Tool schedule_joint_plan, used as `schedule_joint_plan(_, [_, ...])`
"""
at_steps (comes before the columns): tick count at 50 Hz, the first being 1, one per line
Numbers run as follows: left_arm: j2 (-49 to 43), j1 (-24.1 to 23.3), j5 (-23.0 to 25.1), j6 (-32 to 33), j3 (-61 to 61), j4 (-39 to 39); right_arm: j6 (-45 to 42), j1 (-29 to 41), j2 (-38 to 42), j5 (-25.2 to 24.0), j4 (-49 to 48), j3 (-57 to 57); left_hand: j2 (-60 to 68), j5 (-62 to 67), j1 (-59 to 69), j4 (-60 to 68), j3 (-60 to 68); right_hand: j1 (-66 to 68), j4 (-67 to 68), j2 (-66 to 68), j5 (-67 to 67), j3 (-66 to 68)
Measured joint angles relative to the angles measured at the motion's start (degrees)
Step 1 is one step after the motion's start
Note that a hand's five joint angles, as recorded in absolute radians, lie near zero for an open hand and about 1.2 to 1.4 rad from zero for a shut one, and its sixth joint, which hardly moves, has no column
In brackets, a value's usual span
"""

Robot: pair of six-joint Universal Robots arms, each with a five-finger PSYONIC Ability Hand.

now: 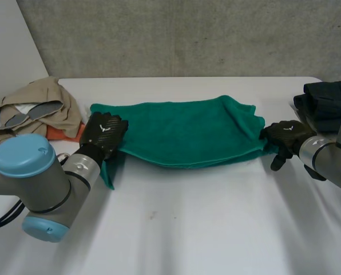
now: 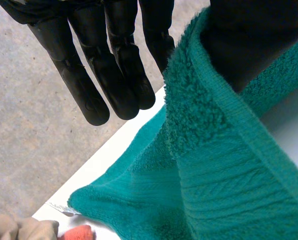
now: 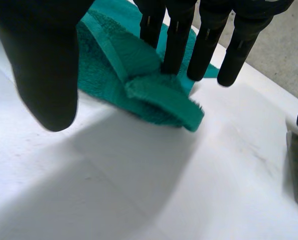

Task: Fold the laundry.

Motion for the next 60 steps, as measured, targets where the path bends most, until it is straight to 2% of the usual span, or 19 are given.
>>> schedule_joint_plan(4, [0.6, -0.3, -0.1, -0.2, 0.9, -0.2, 2.5, -0.1, -3.4, -0.2, -0.4, 4.4, 0.0, 0.0, 0.0, 0.0, 0.0, -6.8, -7.9, -7.7, -8.0, -7.0])
schedule_joint_plan(14, [0.7, -1.1, -0.1, -0.3, 4.2, -0.4, 3.5, 0.1, -8.2, -0.5, -6.0, 12.9, 0.0, 0.0, 0.0, 0.0, 0.0, -6.9, -8.5, -8.0, -8.7, -7.3])
schedule_joint_plan(26, [0.3, -1.1, -0.2, -1.6, 7.3, -1.5, 2.8, 3.3, -0.8, 0.6, -13.4, 11.1, 0.0, 0.0, 0.0, 0.0, 0.0, -5.4, -5.8, -7.1, -4.2, -6.0])
schedule_joint_plan(34, [0.2, -0.9, -0.2, -4.8, 8.7, -4.1, 2.6, 4.6, 2.0, 4.0, -18.3, 7.5, 0.0, 0.0, 0.0, 0.0, 0.0, 5.1, 4.9, 3.8, 6.0, 4.8])
schedule_joint_plan(53, [-0.2, -0.2, -0.2, -5.1, 7.7, -4.6, -0.8, 5.7, 7.1, 5.1, -18.5, -0.7, 0.0, 0.0, 0.0, 0.0, 0.0, 9.2, 8.4, 7.6, 9.1, 8.6])
schedule_joint_plan(55, [-0.2, -0.1, -0.2, -5.1, 7.5, -4.7, -1.6, 5.6, 7.4, 5.1, -18.4, -1.0, 0.0, 0.0, 0.0, 0.0, 0.0, 12.7, 12.2, 11.3, 12.9, 12.2])
schedule_joint_plan(57, [-0.2, 0.1, -0.3, -5.0, 7.4, -4.7, -3.2, 5.5, 7.8, 5.1, -18.2, -1.1, 0.0, 0.0, 0.0, 0.0, 0.0, 29.6, 29.0, 28.5, 29.0, 28.9])
schedule_joint_plan(58, [-0.2, 0.2, -0.3, -5.0, 7.3, -4.8, -3.8, 5.4, 7.7, 5.2, -18.1, -1.1, 0.0, 0.0, 0.0, 0.0, 0.0, 33.7, 33.1, 32.7, 33.9, 32.9])
schedule_joint_plan(60, [-0.3, 0.2, -0.3, -5.0, 7.2, -4.8, -4.0, 5.4, 7.5, 5.2, -18.1, -1.0, 0.0, 0.0, 0.0, 0.0, 0.0, 34.1, 35.6, 34.8, 35.7, 35.3])
